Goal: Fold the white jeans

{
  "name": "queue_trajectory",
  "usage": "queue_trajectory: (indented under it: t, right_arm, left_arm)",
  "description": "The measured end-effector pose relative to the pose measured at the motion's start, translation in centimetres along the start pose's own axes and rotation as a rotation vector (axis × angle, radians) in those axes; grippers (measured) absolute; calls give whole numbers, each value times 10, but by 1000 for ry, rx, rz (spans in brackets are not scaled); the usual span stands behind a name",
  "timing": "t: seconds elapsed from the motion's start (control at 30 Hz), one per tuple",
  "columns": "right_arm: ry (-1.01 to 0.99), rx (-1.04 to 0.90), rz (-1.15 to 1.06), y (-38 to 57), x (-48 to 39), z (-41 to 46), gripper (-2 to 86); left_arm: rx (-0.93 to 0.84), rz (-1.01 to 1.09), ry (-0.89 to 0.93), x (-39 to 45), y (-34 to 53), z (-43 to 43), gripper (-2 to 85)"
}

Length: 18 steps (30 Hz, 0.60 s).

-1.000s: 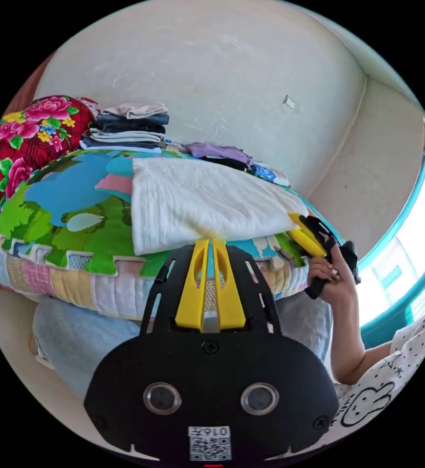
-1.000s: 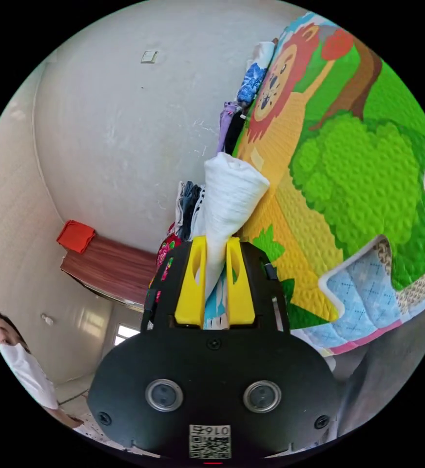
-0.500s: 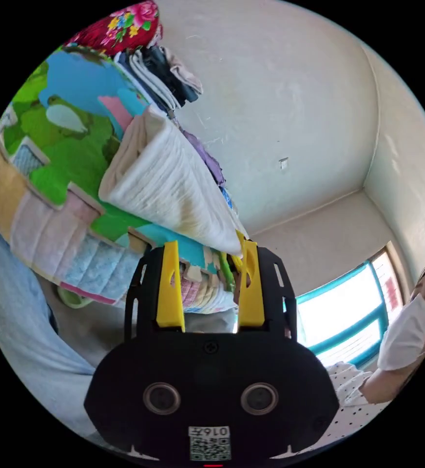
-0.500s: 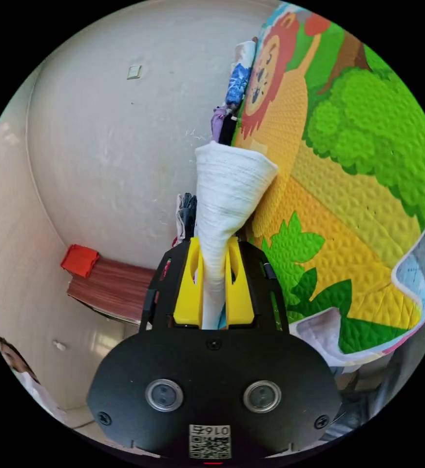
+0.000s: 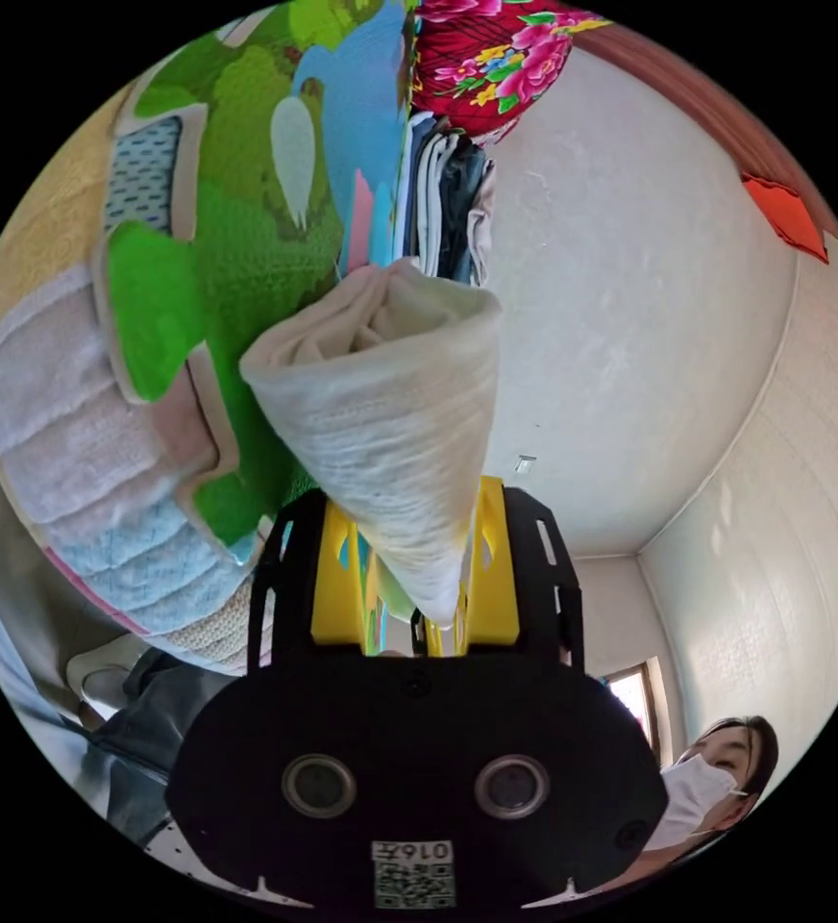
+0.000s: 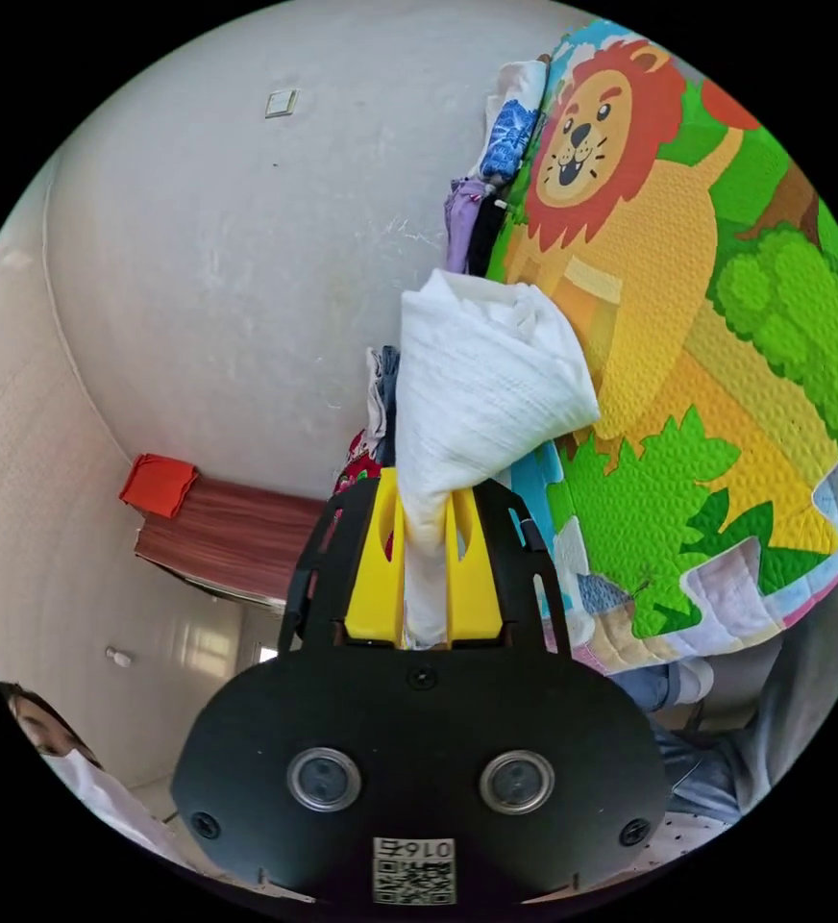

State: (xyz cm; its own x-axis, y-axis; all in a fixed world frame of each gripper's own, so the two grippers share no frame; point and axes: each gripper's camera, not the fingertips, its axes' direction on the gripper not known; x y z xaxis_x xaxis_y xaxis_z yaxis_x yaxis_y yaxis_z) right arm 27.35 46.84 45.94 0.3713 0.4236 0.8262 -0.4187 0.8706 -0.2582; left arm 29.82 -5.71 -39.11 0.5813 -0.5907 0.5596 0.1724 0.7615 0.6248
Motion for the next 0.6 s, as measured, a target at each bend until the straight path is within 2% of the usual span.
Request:
queue_trajectory:
  t: [0.1, 0.27, 0.43, 0.53, 0.6]
  right_arm:
    - [20, -39, -46, 9, 5, -2, 55]
    - [106, -68, -99, 14, 32, -2, 66]
    - [-85, 56, -28, 24, 59, -8, 80]
    - [-81, 99, -6, 27, 54, -4, 89]
    - [-98, 52, 15, 24, 48, -1, 104]
  left_arm:
    - [-11, 98, -83, 13, -14, 0, 62]
    - [-10, 164, -125, 21, -18, 4, 38]
    - [-13, 228, -115, 47, -23, 13, 27]
    - [-42, 224, -118, 72, -36, 26, 25]
    - [-76, 215, -124, 94, -47, 37, 24]
